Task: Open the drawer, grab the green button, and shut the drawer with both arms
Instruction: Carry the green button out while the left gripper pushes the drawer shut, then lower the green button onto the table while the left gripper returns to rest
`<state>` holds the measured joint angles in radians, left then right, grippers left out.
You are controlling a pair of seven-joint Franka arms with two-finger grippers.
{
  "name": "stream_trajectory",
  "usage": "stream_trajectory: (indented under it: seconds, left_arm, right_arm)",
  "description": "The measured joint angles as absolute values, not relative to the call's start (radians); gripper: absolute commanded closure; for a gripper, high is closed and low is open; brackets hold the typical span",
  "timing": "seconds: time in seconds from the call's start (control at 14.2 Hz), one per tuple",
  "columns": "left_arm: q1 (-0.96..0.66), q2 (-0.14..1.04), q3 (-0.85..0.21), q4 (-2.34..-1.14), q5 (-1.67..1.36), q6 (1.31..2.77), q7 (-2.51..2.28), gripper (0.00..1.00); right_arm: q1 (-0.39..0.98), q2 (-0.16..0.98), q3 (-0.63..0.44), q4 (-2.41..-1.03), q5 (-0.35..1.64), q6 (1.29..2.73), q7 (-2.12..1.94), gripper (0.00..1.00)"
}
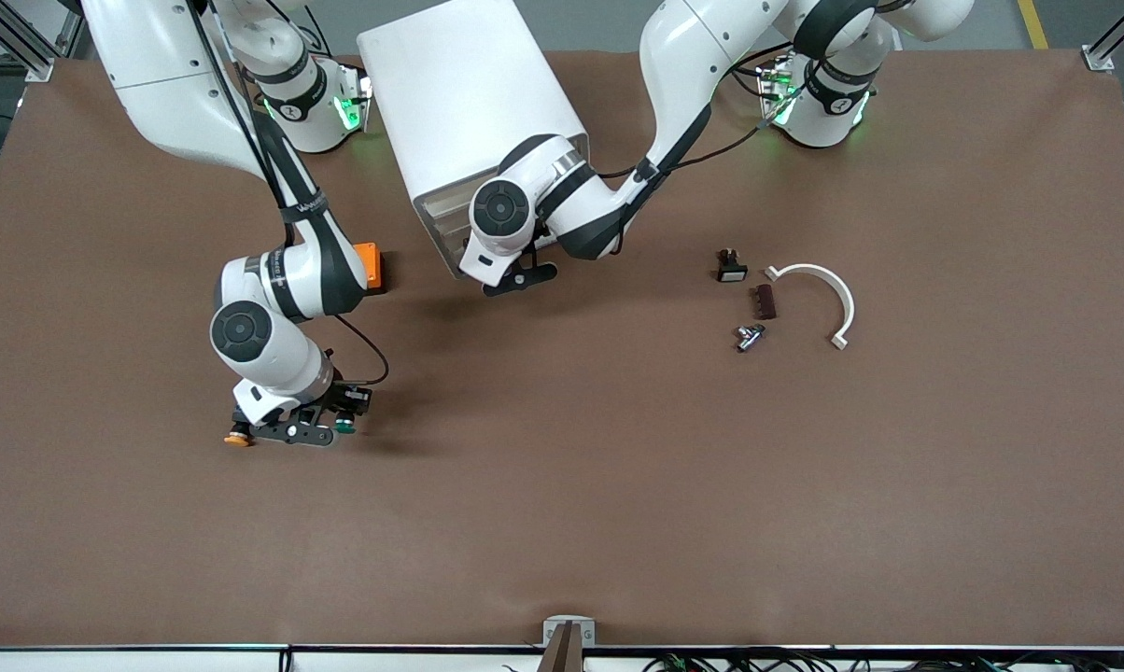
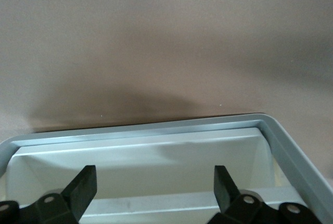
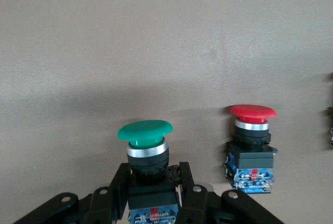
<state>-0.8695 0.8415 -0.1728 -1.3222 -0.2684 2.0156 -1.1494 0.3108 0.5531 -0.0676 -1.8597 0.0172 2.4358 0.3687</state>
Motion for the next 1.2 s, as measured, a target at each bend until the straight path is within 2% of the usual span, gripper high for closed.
stream_trajectory:
  seconds: [0.42,0.99,1.06,1.13,1.2]
  left_arm:
    - [-0.844,0.838,-0.164,-1.312,-0.276,2.022,-1.151,0.01]
    - [-0.591,0.743,-0.155,-1.303,-0.276,2.013,-1.151,0.01]
    - [-0.567,0.736,-0.154,-1.303,-0.276,2.006,-1.151,0.00]
    - [-0.542,0.729,-0.154,-1.303,-0.276,1.998,-1.151,0.01]
    - [-0.516,0.722,-0.153,-1.303,-0.270,1.987,-1.151,0.00]
  right_arm:
    - [0.328,0.570,-0.060,-1.863,0.017,2.446,0.379,1.00]
    - [0.363,0.587,-0.060,-1.863,0.018,2.459,0.435,0.99]
    - [0.363,0.587,-0.060,-1.863,0.018,2.459,0.435,0.85]
    - [0.363,0.587,-0.061,-1.863,0.018,2.459,0.436,0.19]
    - [0.363,0.587,-0.061,-1.863,0.018,2.459,0.438,0.00]
